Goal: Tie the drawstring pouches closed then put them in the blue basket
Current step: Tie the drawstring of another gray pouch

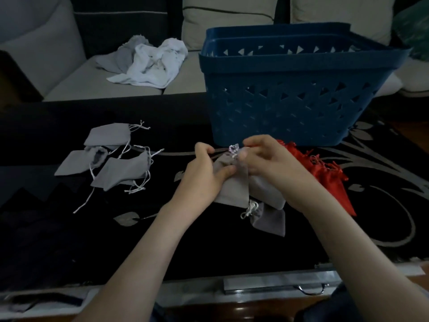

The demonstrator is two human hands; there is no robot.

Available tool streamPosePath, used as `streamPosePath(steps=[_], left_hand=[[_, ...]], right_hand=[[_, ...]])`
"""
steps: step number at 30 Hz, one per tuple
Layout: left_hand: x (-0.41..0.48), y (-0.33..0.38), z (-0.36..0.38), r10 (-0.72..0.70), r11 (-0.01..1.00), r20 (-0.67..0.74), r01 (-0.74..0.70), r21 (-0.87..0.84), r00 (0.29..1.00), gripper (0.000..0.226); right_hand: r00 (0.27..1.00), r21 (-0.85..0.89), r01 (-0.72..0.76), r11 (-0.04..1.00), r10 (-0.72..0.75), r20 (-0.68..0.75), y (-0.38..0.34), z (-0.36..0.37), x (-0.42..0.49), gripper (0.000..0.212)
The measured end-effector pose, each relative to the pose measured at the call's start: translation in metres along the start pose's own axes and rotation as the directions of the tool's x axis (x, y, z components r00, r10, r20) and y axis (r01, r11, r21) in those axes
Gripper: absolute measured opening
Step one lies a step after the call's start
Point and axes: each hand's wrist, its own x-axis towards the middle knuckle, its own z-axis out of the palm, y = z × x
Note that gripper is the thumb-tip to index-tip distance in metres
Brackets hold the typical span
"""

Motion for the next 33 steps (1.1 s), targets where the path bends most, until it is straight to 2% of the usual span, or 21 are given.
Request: streamPosePath(steps=[1, 3, 4, 6, 9, 11, 15, 19, 21, 23, 26, 28, 30, 33], left_hand=[[0.001, -0.004, 0.0, -0.017, 0.999, 0.029, 0.016, 0.049, 0.999, 0.053], [0.004, -0.014, -0.006, -0.069, 0.98, 0.105, 0.048, 0.196, 0.992, 0.06], [0.006, -0.019, -0.012, -0.088, 0.96, 0.117, 0.053, 0.274, 0.989, 0.057], [0.009, -0.028, -0.023, -0.1, 0.912, 0.075, 0.061, 0.406, 0.992, 0.046], [0.008, -0.039, -0.032, -0.066, 0.811, -0.015, 0.063, 0.582, 0.998, 0.042], [0.007, -0.043, -0.034, -0.067, 0.728, -0.087, 0.109, 0.677, 0.994, 0.048], [0.006, -0.059, -0.045, -0.173, 0.635, -0.196, 0.261, 0.727, 0.965, 0.05], [0.006, -0.076, -0.058, -0.153, 0.668, -0.227, 0.27, 0.693, 0.962, 0.053], [0.005, -0.078, -0.065, -0.092, 0.637, -0.288, 0.279, 0.718, 0.953, 0.054], [0.0, -0.078, -0.072, -0.102, 0.603, -0.335, 0.326, 0.728, 0.937, 0.049], [-0.003, -0.09, -0.083, -0.12, 0.614, -0.323, 0.326, 0.719, 0.939, 0.04], [-0.006, -0.098, -0.088, -0.12, 0.661, -0.314, 0.312, 0.683, 0.942, 0.047], [-0.009, -0.099, -0.094, -0.135, 0.745, -0.4, 0.359, 0.563, 0.907, 0.035], [-0.012, -0.094, -0.099, -0.088, 0.762, -0.555, 0.415, 0.498, 0.827, 0.032]], right_hand=[[0.997, -0.223, 0.075, 0.972, -0.081, -0.014, 0.006, 0.004, 0.001, 0.038], [0.97, -0.601, 0.206, 0.772, -0.243, 0.02, 0.016, 0.012, 0.004, 0.05], [0.957, -0.708, 0.241, 0.664, -0.285, 0.058, 0.021, 0.016, 0.006, 0.053], [0.957, -0.803, 0.233, 0.549, -0.276, 0.089, 0.022, 0.026, 0.005, 0.056], [0.929, -0.824, 0.27, 0.498, -0.359, 0.088, 0.019, 0.045, 0.003, 0.053], [0.924, -0.821, 0.285, 0.494, -0.369, 0.099, 0.014, 0.06, 0.001, 0.052], [0.929, -0.794, 0.349, 0.497, -0.298, 0.221, 0.002, 0.098, -0.004, 0.048], [0.934, -0.779, 0.356, 0.517, -0.226, 0.276, -0.001, 0.128, -0.013, 0.044], [0.934, -0.779, 0.357, 0.516, -0.186, 0.305, -0.001, 0.138, -0.016, 0.044], [0.932, -0.77, 0.359, 0.528, -0.157, 0.326, -0.001, 0.142, -0.018, 0.042], [0.932, -0.741, 0.335, 0.583, -0.089, 0.352, 0.0, 0.147, -0.019, 0.04], [0.933, -0.717, 0.303, 0.628, -0.043, 0.357, 0.002, 0.148, -0.018, 0.04], [0.934, -0.671, 0.265, 0.692, -0.012, 0.357, 0.002, 0.149, -0.016, 0.041], [0.94, -0.587, 0.198, 0.785, 0.019, 0.342, 0.0, 0.148, -0.014, 0.043]])
